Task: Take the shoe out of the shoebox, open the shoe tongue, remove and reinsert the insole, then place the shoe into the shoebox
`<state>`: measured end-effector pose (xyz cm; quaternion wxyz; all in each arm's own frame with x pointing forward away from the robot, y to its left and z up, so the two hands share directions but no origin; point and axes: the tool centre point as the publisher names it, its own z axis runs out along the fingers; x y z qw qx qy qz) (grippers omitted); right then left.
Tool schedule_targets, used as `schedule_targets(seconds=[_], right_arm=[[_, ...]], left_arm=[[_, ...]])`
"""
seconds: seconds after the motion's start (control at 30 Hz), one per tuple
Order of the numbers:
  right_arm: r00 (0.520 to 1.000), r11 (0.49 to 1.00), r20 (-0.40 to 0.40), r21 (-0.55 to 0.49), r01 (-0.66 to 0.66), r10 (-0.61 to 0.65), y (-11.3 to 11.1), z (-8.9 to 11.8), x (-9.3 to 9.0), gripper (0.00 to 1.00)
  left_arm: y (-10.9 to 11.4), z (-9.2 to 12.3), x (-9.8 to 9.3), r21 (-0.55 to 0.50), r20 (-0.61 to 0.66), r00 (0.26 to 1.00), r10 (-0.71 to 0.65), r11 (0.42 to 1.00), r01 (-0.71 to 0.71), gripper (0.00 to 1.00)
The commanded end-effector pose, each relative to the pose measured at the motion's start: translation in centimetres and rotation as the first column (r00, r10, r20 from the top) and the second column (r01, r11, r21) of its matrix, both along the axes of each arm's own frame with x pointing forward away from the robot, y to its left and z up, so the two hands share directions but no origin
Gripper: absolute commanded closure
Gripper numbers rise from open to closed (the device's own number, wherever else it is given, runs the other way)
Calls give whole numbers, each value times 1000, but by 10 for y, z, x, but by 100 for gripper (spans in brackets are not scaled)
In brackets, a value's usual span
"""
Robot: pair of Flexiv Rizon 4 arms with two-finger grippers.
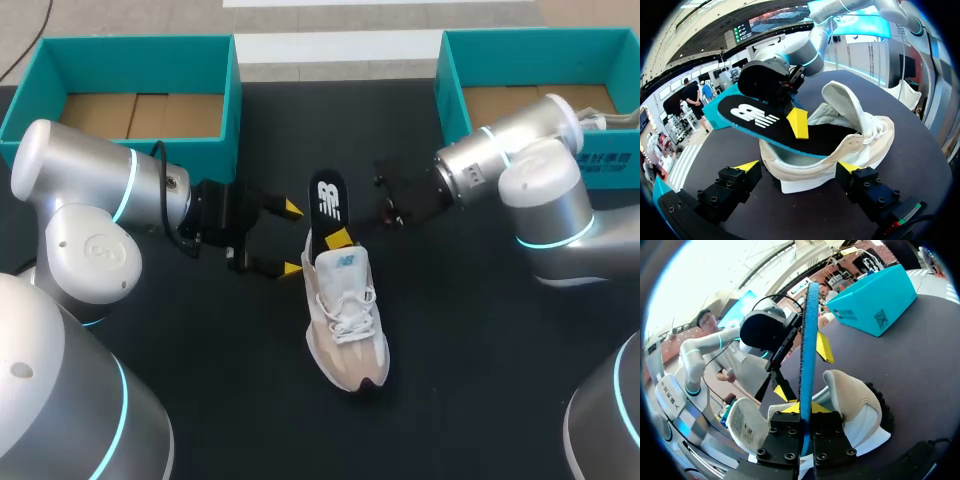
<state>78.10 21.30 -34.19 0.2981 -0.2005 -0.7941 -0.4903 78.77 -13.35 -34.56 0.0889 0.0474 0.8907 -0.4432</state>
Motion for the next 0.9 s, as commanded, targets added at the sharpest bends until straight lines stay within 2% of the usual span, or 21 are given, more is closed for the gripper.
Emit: schedule_targets(seconds=[0.03, 0.13, 0.3, 0.5, 0.6, 0.63, 0.77, 0.9], right_arm=[[1000, 1000, -25, -18, -16, 16, 5, -9, -1, 100], [998, 997, -63, -65, -34, 30, 4, -14, -11, 100], [994, 996, -108, -87, -36, 26, 1, -20, -29, 100], [993, 996, -120, -85, -20, 10, 0, -23, -40, 100], [996, 997, -89, -81, 4, -12, -3, -17, -37, 100], [997, 997, -74, -75, 12, -18, -4, -14, -35, 91], [999, 998, -34, -69, 12, -14, -4, -6, -24, 79], [1000, 998, -20, -66, -10, 9, 0, -4, -14, 84]], left_arm=[[-1, 0, 0, 3, 0, 1000, 0, 1000, 0, 0], [-1, 0, 0, 3, 0, 1000, 0, 1000, 0, 0], [-1, 0, 0, 3, 0, 1000, 0, 1000, 0, 0], [-1, 0, 0, 3, 0, 1000, 0, 1000, 0, 0], [-1, 0, 0, 3, 0, 1000, 0, 1000, 0, 0], [-1, 0, 0, 3, 0, 1000, 0, 1000, 0, 0], [-1, 0, 0, 3, 0, 1000, 0, 1000, 0, 0], [-1, 0, 0, 3, 0, 1000, 0, 1000, 0, 0]])
